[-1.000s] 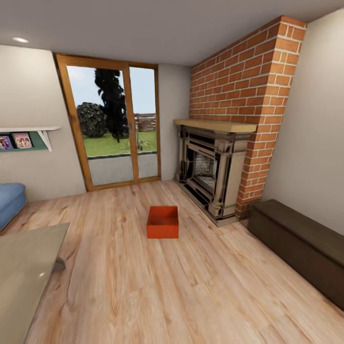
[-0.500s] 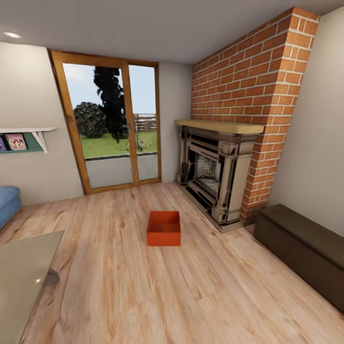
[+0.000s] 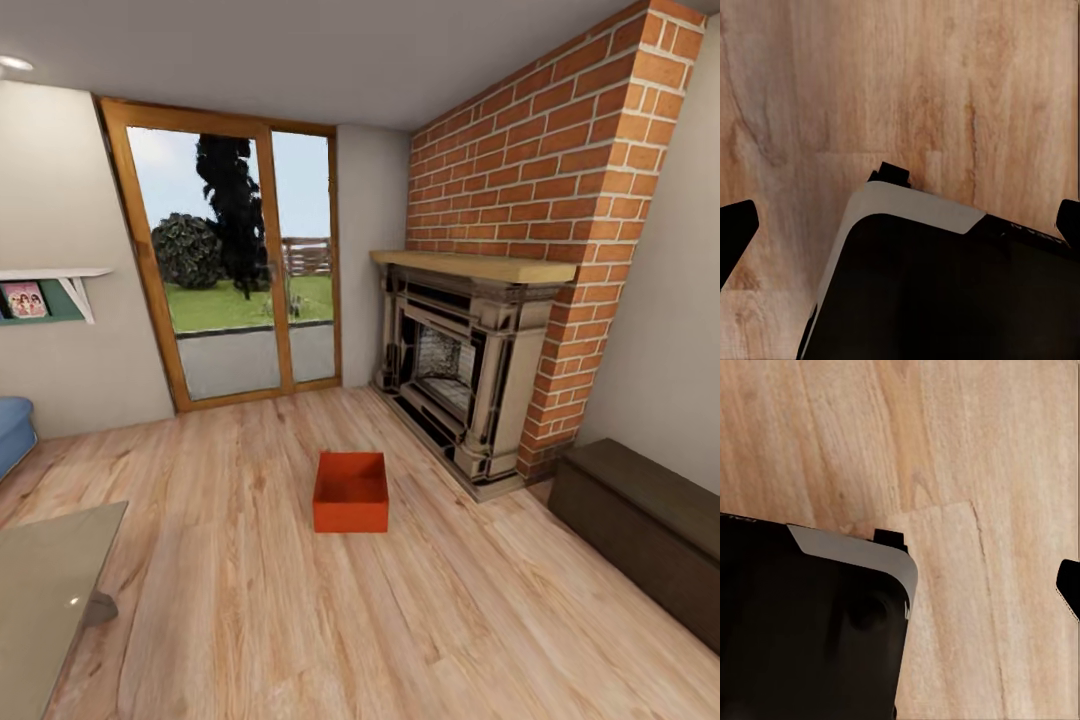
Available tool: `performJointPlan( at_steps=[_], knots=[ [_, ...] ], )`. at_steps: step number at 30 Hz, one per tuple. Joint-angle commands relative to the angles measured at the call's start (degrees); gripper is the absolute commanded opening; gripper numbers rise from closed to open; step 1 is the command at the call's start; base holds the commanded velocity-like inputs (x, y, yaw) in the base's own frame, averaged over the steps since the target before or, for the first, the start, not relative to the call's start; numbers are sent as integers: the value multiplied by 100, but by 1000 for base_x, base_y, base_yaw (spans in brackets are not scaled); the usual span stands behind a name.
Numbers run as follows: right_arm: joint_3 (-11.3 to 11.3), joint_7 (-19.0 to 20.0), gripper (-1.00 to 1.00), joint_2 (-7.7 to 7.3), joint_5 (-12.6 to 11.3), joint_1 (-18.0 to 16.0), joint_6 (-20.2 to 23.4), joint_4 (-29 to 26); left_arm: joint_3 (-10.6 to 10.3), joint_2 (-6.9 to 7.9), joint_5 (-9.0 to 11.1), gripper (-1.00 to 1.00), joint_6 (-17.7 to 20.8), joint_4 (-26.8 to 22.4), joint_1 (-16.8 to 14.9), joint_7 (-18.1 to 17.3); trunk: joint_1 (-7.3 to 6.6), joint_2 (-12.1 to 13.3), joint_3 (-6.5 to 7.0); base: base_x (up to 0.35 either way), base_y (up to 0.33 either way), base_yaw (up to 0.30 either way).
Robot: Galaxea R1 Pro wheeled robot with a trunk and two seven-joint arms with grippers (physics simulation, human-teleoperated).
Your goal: Move the two storage containers from the living room to the garage. In the garage, place one container on the floor and stack the other container on top of it (either order is fine).
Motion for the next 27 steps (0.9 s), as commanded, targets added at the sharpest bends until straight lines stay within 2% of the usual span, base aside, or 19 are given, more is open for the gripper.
performJointPlan(
  at_steps=[1, 27],
  knots=[
    [18, -14, 100, 0, 49, -8, -29, 17, -22, -1, 31, 100, -14, 2, -4, 12, 4, -5, -7, 322, 2, 0],
    [-6, -16, 100, 12, 35, -8, -39, 17, -22, -1, 31, 100, -65, 2, -3, 12, 4, -5, -7, 322, 0, 6]
  ],
)
